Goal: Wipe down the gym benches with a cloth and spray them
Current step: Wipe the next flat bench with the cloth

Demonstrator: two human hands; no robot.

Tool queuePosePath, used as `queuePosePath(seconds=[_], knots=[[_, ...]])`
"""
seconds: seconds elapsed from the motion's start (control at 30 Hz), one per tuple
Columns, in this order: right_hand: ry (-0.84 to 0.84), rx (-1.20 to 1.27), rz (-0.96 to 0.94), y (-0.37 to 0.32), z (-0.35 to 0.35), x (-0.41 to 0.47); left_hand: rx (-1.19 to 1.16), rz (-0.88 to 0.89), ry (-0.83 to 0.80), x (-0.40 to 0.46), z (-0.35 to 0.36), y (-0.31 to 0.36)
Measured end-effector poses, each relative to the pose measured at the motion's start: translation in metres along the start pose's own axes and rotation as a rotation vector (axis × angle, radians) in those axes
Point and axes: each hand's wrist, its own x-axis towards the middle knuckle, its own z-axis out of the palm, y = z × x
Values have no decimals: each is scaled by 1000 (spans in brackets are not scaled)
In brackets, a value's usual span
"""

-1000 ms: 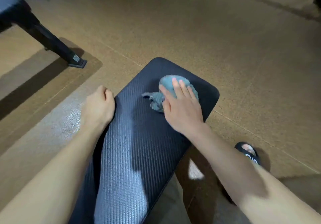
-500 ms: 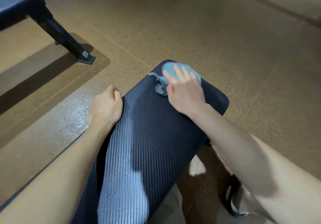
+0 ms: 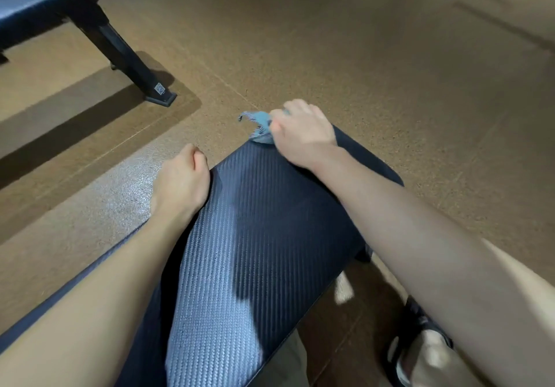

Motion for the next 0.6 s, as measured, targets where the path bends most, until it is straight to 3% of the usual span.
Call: queuePosePath(seconds=[0.1,0.23,0.43,0.53,0.6], knots=[[-23,87,143,32,-8,-21,14,10,-4,-1,-1,2],[-1,23,271,61,-20,-86,46,26,-22,-4,-4,2],[81,-4,454,70,-14,-173,36,-4,-271,4,-29,-34],[145,-189,423,20,-6,-140,40,-90,-277,-12,-42,-79],[-17,-167,221,-49,3,-118,11,-162,-219,-22,-43,-93]])
